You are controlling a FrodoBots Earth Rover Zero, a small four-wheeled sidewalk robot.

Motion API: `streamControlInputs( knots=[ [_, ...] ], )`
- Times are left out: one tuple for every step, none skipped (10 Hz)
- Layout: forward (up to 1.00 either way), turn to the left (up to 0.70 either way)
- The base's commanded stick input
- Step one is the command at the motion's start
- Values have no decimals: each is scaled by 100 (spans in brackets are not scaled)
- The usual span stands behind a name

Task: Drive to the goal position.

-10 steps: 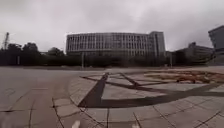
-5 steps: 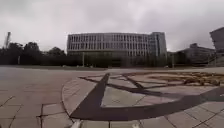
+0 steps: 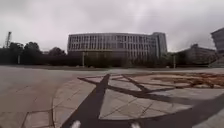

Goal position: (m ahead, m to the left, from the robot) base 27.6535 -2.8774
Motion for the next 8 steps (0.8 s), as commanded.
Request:
streamControlInputs(
  knots=[
    [70,0],
    [70,0],
    [70,0],
    [70,0],
    [70,0],
    [70,0],
    [70,0],
    [70,0]
  ],
)
